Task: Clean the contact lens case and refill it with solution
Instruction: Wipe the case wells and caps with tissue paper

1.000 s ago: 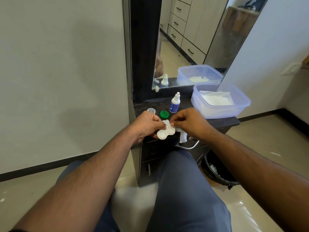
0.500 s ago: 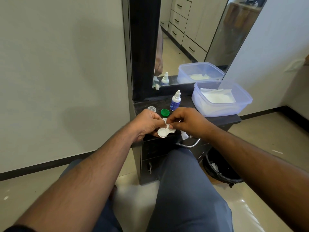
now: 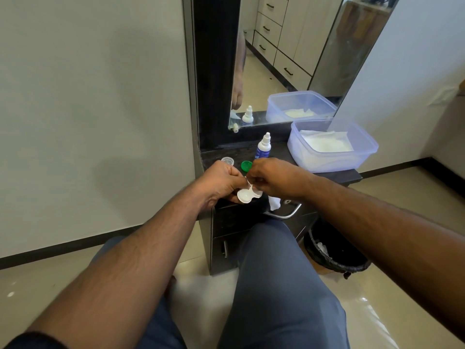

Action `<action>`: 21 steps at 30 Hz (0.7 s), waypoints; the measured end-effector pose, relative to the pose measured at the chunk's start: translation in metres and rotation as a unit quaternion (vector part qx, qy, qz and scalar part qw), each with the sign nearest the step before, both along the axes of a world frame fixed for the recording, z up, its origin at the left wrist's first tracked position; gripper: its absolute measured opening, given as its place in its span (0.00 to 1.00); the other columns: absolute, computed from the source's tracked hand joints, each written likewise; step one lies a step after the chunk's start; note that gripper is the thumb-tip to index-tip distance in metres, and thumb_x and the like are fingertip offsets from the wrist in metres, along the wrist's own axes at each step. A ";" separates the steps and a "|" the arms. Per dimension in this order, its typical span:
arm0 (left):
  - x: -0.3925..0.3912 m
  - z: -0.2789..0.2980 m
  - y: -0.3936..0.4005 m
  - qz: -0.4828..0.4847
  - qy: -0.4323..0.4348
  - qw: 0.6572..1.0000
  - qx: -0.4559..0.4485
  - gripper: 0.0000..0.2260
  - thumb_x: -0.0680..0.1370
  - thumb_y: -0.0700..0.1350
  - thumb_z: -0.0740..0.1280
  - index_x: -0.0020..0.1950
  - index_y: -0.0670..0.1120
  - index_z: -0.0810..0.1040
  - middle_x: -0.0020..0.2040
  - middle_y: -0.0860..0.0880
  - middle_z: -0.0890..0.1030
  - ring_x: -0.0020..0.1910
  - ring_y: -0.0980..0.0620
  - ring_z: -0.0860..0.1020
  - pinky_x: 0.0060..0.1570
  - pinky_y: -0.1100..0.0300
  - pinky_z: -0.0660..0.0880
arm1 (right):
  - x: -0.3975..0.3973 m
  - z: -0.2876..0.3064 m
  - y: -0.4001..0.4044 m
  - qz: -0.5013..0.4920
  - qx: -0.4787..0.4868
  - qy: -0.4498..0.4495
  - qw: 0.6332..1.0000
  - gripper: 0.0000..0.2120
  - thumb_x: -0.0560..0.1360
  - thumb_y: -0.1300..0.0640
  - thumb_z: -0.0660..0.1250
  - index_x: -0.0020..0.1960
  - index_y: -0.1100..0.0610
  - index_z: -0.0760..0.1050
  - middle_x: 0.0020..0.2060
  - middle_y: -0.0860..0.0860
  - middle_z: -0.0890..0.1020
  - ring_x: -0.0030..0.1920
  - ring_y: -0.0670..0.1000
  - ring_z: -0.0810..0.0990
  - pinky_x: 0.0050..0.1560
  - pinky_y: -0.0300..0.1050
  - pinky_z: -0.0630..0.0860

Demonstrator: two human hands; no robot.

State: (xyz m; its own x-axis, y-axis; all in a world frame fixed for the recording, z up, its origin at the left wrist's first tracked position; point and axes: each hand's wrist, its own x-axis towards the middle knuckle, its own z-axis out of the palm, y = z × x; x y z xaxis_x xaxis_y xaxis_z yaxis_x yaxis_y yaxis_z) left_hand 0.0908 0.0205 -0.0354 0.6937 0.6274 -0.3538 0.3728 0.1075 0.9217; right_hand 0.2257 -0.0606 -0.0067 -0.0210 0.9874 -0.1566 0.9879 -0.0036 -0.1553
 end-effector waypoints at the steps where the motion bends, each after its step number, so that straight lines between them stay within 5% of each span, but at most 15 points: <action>1: 0.000 0.000 -0.001 0.002 0.001 1.000 0.002 0.05 0.73 0.33 0.70 0.46 0.32 0.80 0.39 0.41 0.83 0.32 0.52 0.82 0.29 0.63 0.78 | 0.000 -0.001 0.000 -0.004 0.000 0.000 1.000 0.10 0.77 0.57 0.66 0.56 0.58 0.77 0.52 0.52 0.78 0.47 0.45 0.71 0.48 0.36 0.65; 8: 0.002 -0.002 -0.004 0.020 -0.002 0.999 0.033 0.04 0.72 0.31 0.69 0.45 0.30 0.80 0.35 0.41 0.81 0.26 0.55 0.80 0.26 0.63 0.77 | -0.004 -0.014 -0.009 -0.108 0.043 0.059 0.991 0.04 0.74 0.60 0.65 0.47 0.58 0.77 0.44 0.53 0.78 0.45 0.52 0.76 0.44 0.41 0.70; 12: -0.001 -0.013 -0.006 0.025 -0.015 0.992 0.121 0.03 0.70 0.32 0.70 0.40 0.35 0.83 0.36 0.39 0.83 0.28 0.56 0.78 0.28 0.66 0.75 | -0.015 -0.032 -0.021 -0.260 0.133 0.149 0.945 0.03 0.70 0.62 0.65 0.37 0.58 0.75 0.34 0.51 0.78 0.37 0.52 0.76 0.38 0.43 0.71; 16: -0.006 -0.026 -0.007 0.042 -0.069 0.981 0.175 0.06 0.70 0.32 0.69 0.36 0.40 0.84 0.27 0.53 0.80 0.26 0.63 0.73 0.29 0.69 0.70 | -0.037 -0.052 -0.030 -0.413 0.212 0.327 0.823 0.08 0.69 0.62 0.68 0.32 0.55 0.75 0.28 0.47 0.77 0.31 0.47 0.75 0.34 0.41 0.73; 21: -0.006 -0.027 -0.004 0.059 -0.090 0.979 0.175 0.06 0.70 0.32 0.69 0.35 0.41 0.83 0.30 0.53 0.81 0.27 0.64 0.74 0.31 0.71 0.71 | -0.049 -0.048 -0.037 -0.481 0.177 0.592 0.622 0.09 0.72 0.66 0.68 0.34 0.58 0.76 0.27 0.54 0.74 0.23 0.46 0.66 0.22 0.37 0.63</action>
